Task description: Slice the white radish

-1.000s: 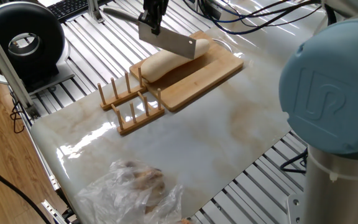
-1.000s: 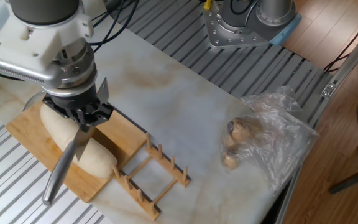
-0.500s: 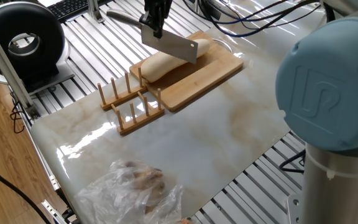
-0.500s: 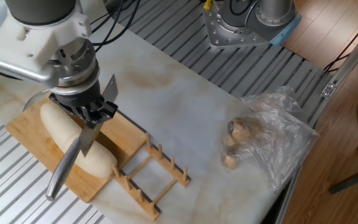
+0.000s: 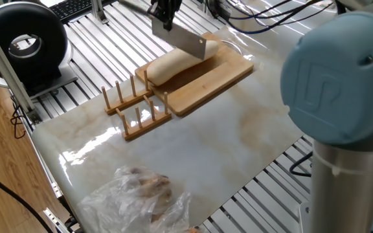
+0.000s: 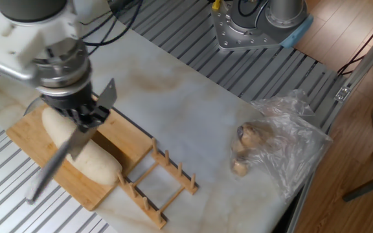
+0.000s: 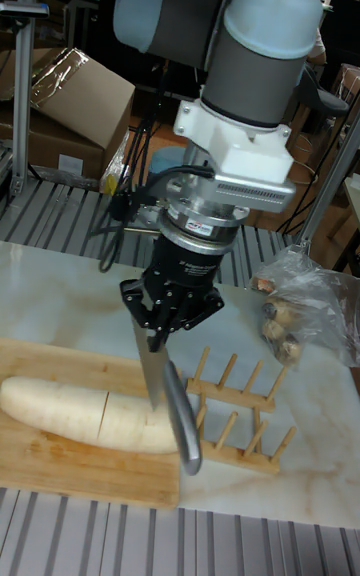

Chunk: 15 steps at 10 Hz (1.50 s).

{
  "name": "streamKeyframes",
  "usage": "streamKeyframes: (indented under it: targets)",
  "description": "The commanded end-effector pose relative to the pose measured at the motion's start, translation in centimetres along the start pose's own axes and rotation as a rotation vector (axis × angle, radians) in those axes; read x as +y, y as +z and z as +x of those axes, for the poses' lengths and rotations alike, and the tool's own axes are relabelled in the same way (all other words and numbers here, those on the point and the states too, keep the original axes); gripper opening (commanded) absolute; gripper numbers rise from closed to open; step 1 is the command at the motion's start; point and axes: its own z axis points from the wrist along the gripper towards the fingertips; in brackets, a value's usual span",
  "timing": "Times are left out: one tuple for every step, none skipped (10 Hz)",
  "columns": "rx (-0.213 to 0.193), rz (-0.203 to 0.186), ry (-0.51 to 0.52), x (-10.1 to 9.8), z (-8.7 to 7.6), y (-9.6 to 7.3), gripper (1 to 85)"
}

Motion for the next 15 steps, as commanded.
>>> streamKeyframes:
  targets:
    - [-0.02, 0.033, 0.044, -3.0, -1.3, 0.4, 1.3]
    - [-0.017, 0.043, 0.049, -3.5, -1.4, 0.9, 1.3]
    - [-0.018, 0.031, 0.069, -3.6, -1.5, 1.6, 1.3]
    - [-0.022, 0.011, 0.119, -3.8, -1.3, 2.4, 1.3]
    - [-0.025, 0.0, 0.168, -4.0, -1.3, 3.0, 1.3]
    - [-0.018, -0.017, 0.222, -3.7, -1.3, 3.4, 1.3]
    - [-0.013, -0.018, 0.266, -3.7, -1.4, 3.6, 1.3]
    - [-0.008, -0.03, 0.313, -3.4, -1.4, 3.8, 1.3]
    - [-0.008, -0.037, 0.332, -3.3, -1.5, 3.9, 1.3]
    - [-0.005, -0.065, 0.345, -2.7, -1.4, 4.1, 1.3]
    - [-0.003, -0.091, 0.354, -2.3, -1.2, 4.3, 1.3]
    - [-0.003, -0.09, 0.354, -2.6, -0.7, 4.5, 1.3]
    - [0.001, -0.082, 0.35, -2.8, -0.5, 4.6, 1.3]
    - [-0.001, -0.081, 0.349, -2.9, -0.6, 4.7, 1.3]
    - [0.002, -0.075, 0.336, -3.0, -0.4, 4.6, 1.3]
